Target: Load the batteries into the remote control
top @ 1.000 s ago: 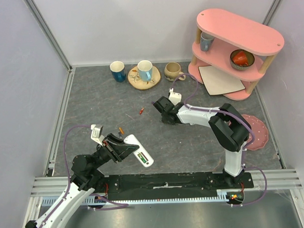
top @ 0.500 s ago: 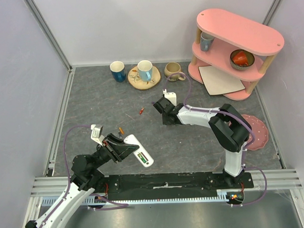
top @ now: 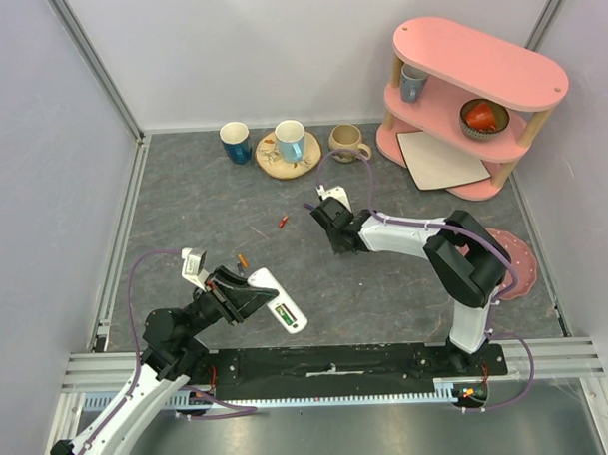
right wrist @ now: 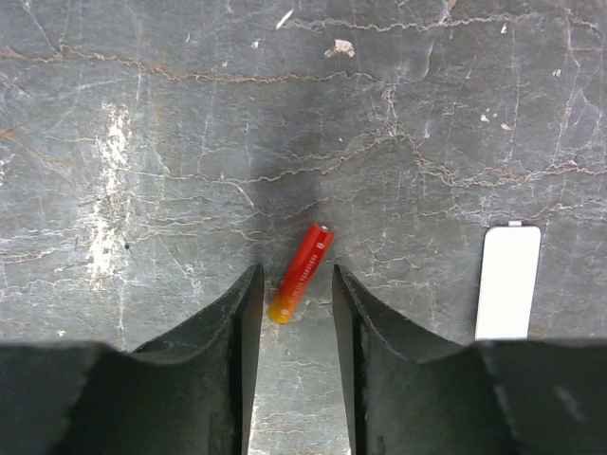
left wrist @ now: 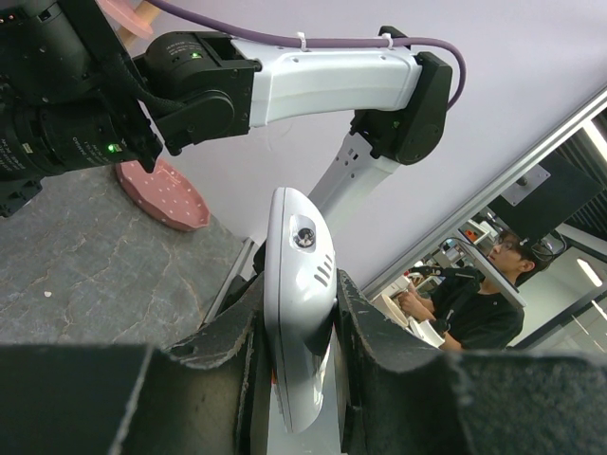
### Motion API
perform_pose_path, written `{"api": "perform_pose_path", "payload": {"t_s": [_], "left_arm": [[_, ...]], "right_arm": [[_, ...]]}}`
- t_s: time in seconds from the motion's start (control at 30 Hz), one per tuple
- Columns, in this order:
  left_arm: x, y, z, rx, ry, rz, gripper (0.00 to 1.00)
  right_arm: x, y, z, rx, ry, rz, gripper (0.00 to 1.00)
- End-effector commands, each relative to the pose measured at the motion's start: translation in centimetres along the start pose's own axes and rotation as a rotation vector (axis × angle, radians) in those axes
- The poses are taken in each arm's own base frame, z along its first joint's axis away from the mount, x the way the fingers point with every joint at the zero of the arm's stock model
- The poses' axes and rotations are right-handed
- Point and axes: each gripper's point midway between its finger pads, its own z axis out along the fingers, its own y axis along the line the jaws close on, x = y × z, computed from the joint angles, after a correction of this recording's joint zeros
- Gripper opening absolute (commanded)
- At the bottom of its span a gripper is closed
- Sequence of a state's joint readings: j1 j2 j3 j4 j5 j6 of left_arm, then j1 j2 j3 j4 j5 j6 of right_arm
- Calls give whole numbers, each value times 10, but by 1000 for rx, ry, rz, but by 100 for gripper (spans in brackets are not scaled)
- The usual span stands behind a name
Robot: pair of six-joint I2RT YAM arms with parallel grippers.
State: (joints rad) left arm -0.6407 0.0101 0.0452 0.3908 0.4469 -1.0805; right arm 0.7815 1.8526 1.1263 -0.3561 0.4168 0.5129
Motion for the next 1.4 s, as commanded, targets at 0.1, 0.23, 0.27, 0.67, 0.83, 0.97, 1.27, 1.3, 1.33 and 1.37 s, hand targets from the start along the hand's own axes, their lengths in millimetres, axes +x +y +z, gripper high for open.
{"api": "perform_pose_path", "payload": {"t_s": [0.1, 0.23, 0.27, 0.67, 0.83, 0.97, 1.27, 1.3, 1.33, 1.37], "left_arm": [[18, 30, -8, -34, 4, -38, 2], [18, 30, -8, -34, 6, -39, 2], [18, 29, -8, -33, 7, -39, 2], [18, 32, -7, -49, 5, -32, 2], [18, 33, -6, -52, 9, -33, 2], [18, 33, -6, -54, 8, -30, 2], [16, 31, -6, -47, 1, -27, 2], [16, 31, -6, -46, 2, -25, 2], [19, 36, -5, -68, 14, -39, 2], [19, 36, -5, -67, 15, -41, 2]], "right_arm": [[32, -13, 0, 31, 101, -40, 55], [30, -9, 8, 15, 124, 49, 54], [31, -5, 10, -2, 135, 80, 53], [45, -6, 25, -76, 188, 231, 43], [48, -8, 28, -73, 193, 206, 36], [47, -8, 27, -76, 191, 187, 27], [56, -11, 24, -79, 217, 164, 35], [59, -12, 23, -77, 222, 157, 36], [59, -13, 22, -77, 222, 154, 36], [63, -14, 22, -72, 232, 144, 37]]}}
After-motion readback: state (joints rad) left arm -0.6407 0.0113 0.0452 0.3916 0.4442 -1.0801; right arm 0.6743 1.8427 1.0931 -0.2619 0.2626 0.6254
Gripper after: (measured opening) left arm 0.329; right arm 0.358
